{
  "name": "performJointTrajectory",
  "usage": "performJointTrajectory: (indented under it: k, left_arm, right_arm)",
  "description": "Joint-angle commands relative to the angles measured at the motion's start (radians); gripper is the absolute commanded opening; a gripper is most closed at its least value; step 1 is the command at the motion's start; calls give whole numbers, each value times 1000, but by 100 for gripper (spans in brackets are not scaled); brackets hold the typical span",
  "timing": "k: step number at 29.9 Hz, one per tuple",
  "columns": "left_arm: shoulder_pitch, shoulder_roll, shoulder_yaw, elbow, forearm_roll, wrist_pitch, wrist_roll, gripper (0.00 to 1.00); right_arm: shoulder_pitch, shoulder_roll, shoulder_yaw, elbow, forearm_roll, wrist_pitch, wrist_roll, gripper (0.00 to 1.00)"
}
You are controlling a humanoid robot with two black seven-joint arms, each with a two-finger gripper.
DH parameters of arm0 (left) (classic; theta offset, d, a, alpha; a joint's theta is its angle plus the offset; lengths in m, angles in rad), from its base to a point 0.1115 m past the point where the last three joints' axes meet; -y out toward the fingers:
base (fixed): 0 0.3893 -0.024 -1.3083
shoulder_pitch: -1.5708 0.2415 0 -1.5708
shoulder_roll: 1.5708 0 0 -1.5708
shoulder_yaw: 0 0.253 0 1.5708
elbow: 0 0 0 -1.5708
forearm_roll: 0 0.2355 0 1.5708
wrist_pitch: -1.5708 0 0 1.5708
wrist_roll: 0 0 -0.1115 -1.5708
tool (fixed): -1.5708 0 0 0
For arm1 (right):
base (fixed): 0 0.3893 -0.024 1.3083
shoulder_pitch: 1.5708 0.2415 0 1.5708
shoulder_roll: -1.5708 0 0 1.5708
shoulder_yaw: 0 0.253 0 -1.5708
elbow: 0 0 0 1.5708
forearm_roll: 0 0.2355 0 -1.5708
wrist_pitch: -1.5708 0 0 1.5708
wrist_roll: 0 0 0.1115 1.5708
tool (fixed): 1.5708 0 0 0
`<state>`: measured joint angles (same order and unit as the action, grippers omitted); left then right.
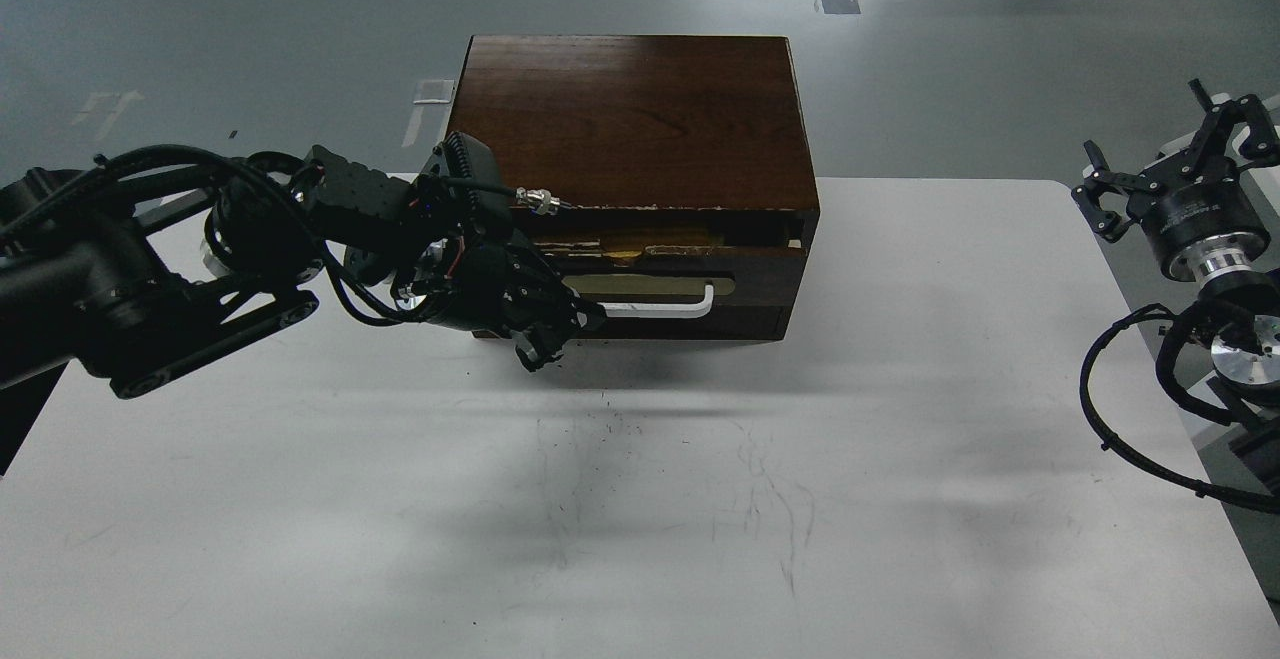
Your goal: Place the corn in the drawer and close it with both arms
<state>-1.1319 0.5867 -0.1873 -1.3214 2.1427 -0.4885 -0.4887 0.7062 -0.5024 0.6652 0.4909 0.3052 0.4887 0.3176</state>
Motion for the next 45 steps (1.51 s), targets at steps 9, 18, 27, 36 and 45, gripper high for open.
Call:
performJointTrajectory:
  k: [9, 18, 27, 36, 45]
  left_arm:
    - [-12, -36, 2, 47, 0, 0, 0, 0]
    - [-16, -36, 2, 71, 0, 14, 0, 0]
    - [-17, -34, 3, 76, 0, 16, 0, 0]
    - [-25, -42, 2, 111, 0, 18, 0, 0]
    - [-37, -44, 0, 93, -4, 18, 0, 0]
  right_arm:
    - [-7, -16, -3, -20, -1, 0, -2, 99]
    - [-5, -22, -6, -20, -1, 0, -3, 99]
    - [-7, -31, -10, -20, -3, 0, -6, 99]
    - [-7, -35, -10, -20, -3, 0, -6, 99]
    - [-7, -35, -10, -20, -3, 0, -5, 99]
